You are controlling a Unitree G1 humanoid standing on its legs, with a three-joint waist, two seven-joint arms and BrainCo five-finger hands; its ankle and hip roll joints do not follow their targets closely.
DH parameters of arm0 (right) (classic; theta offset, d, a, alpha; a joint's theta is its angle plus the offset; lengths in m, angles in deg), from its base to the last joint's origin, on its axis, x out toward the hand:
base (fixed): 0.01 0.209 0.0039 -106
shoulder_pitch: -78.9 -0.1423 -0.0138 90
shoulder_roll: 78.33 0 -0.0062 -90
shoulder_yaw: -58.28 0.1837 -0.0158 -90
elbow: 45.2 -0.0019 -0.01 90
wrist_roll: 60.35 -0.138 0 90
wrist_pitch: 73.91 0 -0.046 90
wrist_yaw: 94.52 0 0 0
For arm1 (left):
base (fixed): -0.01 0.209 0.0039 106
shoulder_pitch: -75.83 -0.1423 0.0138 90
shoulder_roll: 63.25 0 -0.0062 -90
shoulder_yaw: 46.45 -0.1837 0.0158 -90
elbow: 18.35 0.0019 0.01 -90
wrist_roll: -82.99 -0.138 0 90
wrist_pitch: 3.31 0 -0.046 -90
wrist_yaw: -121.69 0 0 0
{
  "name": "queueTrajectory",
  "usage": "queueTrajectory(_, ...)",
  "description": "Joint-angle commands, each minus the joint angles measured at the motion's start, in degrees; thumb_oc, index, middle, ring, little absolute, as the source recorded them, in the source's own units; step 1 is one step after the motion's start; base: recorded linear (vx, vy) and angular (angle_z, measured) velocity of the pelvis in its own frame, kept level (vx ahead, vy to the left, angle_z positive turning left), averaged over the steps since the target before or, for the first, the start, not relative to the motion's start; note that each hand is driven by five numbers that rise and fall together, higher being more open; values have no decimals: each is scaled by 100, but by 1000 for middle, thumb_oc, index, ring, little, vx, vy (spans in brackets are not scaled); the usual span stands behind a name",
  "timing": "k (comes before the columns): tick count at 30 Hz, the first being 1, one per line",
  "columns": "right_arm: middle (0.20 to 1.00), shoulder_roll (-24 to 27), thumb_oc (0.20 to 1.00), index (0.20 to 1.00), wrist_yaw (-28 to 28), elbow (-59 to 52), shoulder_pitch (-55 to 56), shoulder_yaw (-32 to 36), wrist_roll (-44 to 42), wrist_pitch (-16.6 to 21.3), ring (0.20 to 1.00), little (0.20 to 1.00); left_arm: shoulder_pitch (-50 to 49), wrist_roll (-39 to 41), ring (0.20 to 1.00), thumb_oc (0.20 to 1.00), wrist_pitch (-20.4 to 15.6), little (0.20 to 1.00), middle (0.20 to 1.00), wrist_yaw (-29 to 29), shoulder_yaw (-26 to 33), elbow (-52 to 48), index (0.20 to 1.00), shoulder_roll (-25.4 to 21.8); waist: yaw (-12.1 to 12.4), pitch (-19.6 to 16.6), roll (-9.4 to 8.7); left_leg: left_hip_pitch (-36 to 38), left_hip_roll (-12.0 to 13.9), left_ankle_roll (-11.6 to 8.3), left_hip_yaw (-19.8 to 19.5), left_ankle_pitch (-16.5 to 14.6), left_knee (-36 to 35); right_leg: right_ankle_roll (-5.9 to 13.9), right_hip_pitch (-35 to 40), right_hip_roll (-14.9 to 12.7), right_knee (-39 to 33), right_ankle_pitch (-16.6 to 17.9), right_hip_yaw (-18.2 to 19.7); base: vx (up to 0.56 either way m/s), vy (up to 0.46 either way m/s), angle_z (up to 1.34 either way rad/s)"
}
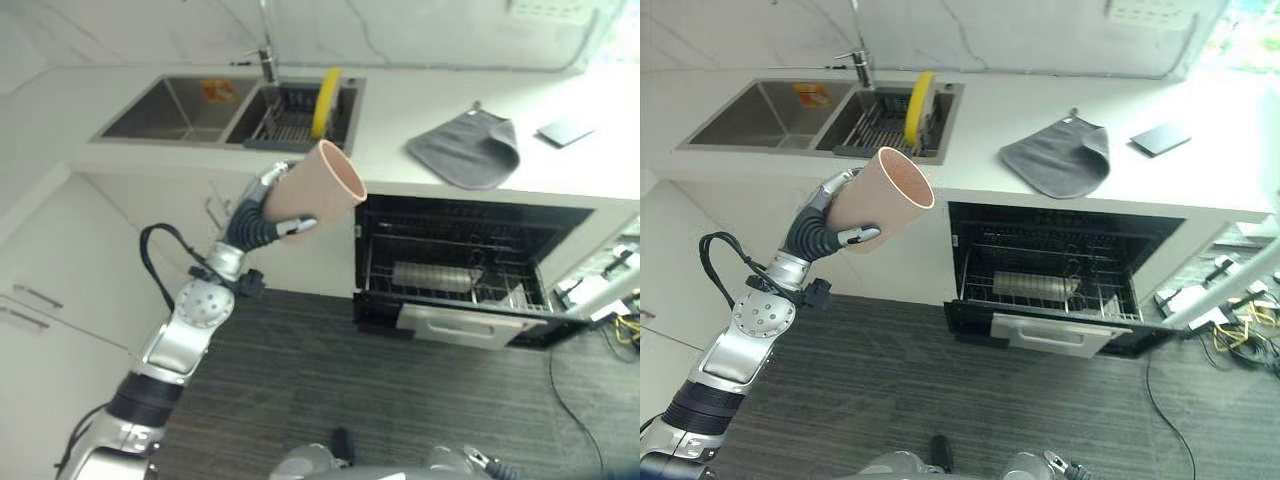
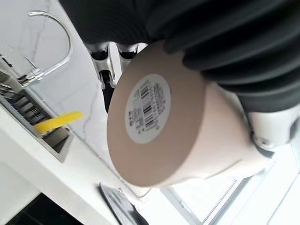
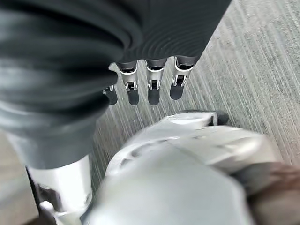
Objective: Place the dishes in the dishwasher.
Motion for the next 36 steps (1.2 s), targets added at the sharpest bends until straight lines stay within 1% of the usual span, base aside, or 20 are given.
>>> queueTrajectory(1, 1000, -98, 1000, 1000, -85, 79, 27, -60, -48, 59, 1000, 1000, 362, 111, 200, 200, -272, 200, 200, 62, 152, -295, 200, -48, -76, -70, -32, 85, 356, -514, 398, -340, 263, 302, 215, 107, -1695, 1308, -91, 122, -73, 3)
queueTrajectory(2, 1000, -100, 1000, 1000, -142, 71, 4, -58, 38, 25, 1000, 1000, 393, 115, 200, 200, -191, 200, 200, 160, 128, -321, 200, -107, -99, -63, -74, 177, 351, -520, 424, -383, 194, 409, 164, -40, -2050, 1626, -33, 121, -112, 11)
queueTrajectory(4, 1000, -121, 1000, 1000, -191, 81, -15, -66, 151, 45, 1000, 1000, 397, 204, 200, 200, -178, 200, 200, 273, 129, -323, 200, -228, -108, -63, -133, 271, 355, -517, 453, -476, 162, 564, 101, -264, -2383, 1977, 69, 133, -160, 20)
queueTrajectory(6, 1000, -133, 1000, 1000, -246, 61, -31, -84, 306, 37, 1000, 1000, 323, 269, 200, 200, -224, 200, 200, 256, 192, -346, 200, -303, -69, -82, -160, 312, 417, -516, 479, -518, 174, 608, 169, -360, -2575, 2026, 63, 144, -209, 24)
queueTrajectory(8, 1000, -146, 1000, 1000, -244, 53, -56, -109, 382, -6, 1000, 1000, 256, 257, 200, 200, -222, 200, 200, 196, 246, -391, 200, -335, -20, -104, -160, 308, 506, -532, 490, -516, 206, 592, 261, -386, -2654, 1948, 2, 150, -308, 24)
queueTrajectory(9, 1000, -168, 1000, 1000, -247, 64, -90, -136, 395, -34, 1000, 1000, 184, 204, 200, 200, -165, 200, 200, 201, 294, -446, 200, -343, 29, -127, -162, 266, 631, -558, 482, -522, 293, 532, 343, -340, -2699, 1735, -62, 221, -550, 21)
queueTrajectory(10, 1000, -183, 1000, 1000, -220, 65, -104, -189, 501, -34, 1000, 1000, 94, 249, 200, 200, -52, 200, 200, 270, 389, -490, 200, -334, 64, -155, -170, 242, 795, -650, 477, -488, 388, 442, 503, -175, -2943, 1441, -193, 276, -665, 17)
queueTrajectory(13, 1000, -142, 1000, 1000, -291, 4, -137, -373, 508, -35, 1000, 1000, -201, 248, 200, 200, -46, 200, 200, 598, 643, -614, 200, -227, 47, -219, -169, 314, 1134, -957, 547, -215, 254, 365, 815, 331, -3643, 1317, -244, 192, -447, -5)
queueTrajectory(15, 1000, -61, 1000, 1000, -301, -57, -137, -396, 486, -44, 1000, 1000, -275, 172, 200, 200, -92, 200, 200, 767, 748, -627, 200, -207, -12, -222, -150, 281, 1285, -1125, 543, -74, 206, 285, 912, 553, -3968, 1350, -156, 107, -318, -18)
queueTrajectory(18, 1000, 89, 1000, 1000, -294, -67, -139, -375, 452, -58, 1000, 1000, -326, 169, 200, 200, -190, 200, 200, 955, 869, -560, 200, -193, -74, -210, -143, 73, 1385, -1287, 466, -56, 525, 123, 996, 760, -4219, 1330, -11, 87, -228, -10)
queueTrajectory(19, 1000, 148, 1000, 1000, -290, -38, -142, -346, 496, -44, 1000, 1000, -378, 142, 200, 200, -236, 200, 200, 944, 923, -554, 200, -163, -53, -198, -125, -57, 1423, -1365, 337, 57, 720, 65, 1053, 828, -4291, 1312, 63, 53, -175, -18)
queueTrajectory(20, 1000, 187, 1000, 1000, -273, -28, -152, -334, 546, -35, 1000, 1000, -409, 113, 200, 200, -246, 200, 200, 942, 957, -551, 200, -147, -37, -177, -121, -181, 1436, -1372, 295, 277, 744, -16, 1029, 859, -4341, 1388, 67, 63, -48, -30)
queueTrajectory(21, 1000, 250, 1000, 1000, -226, 10, -194, -334, 711, -18, 1000, 1000, -500, 44, 200, 200, -220, 200, 200, 1004, 1028, -556, 200, -151, 45, -172, -73, -276, 1332, -1417, -97, 422, 510, -12, 1040, 923, -4474, 1444, 278, 70, 33, -44)
queueTrajectory(22, 1000, 305, 1000, 1000, -187, 50, -221, -310, 795, -9, 1000, 1000, -589, 68, 200, 200, -250, 200, 200, 984, 1119, -576, 200, -182, 123, -141, -8, -393, 1305, -1521, -349, 662, 305, -12, 1082, 971, -4563, 1448, 409, 118, 78, -86)
queueTrajectory(23, 1000, 322, 1000, 1000, -202, 65, -231, -282, 778, -4, 1000, 1000, -608, 92, 200, 200, -281, 200, 200, 934, 1164, -595, 200, -186, 153, -135, 20, -503, 1316, -1566, -364, 817, 210, -22, 1097, 979, -4608, 1455, 404, 77, 66, -114)
queueTrajectory(24, 1000, 330, 1000, 1000, -230, 120, -207, -183, 773, 45, 1000, 1000, -587, 143, 200, 200, -320, 200, 200, 844, 1212, -622, 200, -179, 150, -107, 61, -626, 1383, -1611, -178, 939, 109, -18, 1165, 933, -4656, 1433, 233, 44, 94, -102)
queueTrajectory(25, 1000, 313, 1000, 1000, -274, 127, -188, -135, 767, 47, 1000, 1000, -536, 125, 200, 200, -343, 200, 200, 766, 1199, -620, 200, -111, 123, -95, 78, -469, 1349, -1607, -66, 888, -88, 48, 1203, 837, -4647, 1460, 94, 45, 105, -47)
queueTrajectory(31, 1000, 66, 1000, 1000, -296, 87, -150, -336, 878, 188, 1000, 1000, -475, 135, 200, 200, -284, 200, 200, 789, 1101, -566, 200, -89, 71, -211, 175, -112, 1077, -1438, -207, 650, -426, 146, 1144, 728, -4566, 1507, 155, 74, 141, -12)
queueTrajectory(32, 1000, -13, 1000, 1000, -393, 52, -144, -381, 952, 164, 1000, 1000, -482, 177, 200, 200, -223, 200, 200, 831, 1114, -538, 200, -130, 59, -258, 177, -32, 1026, -1384, -153, 540, -471, 225, 1137, 652, -4559, 1530, 139, 68, 109, 4)
queueTrajectory(36, 1000, -48, 1000, 1000, -528, -88, -85, -389, 815, 73, 1000, 1000, -515, 205, 200, 200, -164, 200, 200, 872, 1137, -532, 200, -241, 42, -279, 155, 63, 963, -1277, -98, 400, -478, 294, 1115, 570, -4491, 1533, 135, 29, 49, 4)
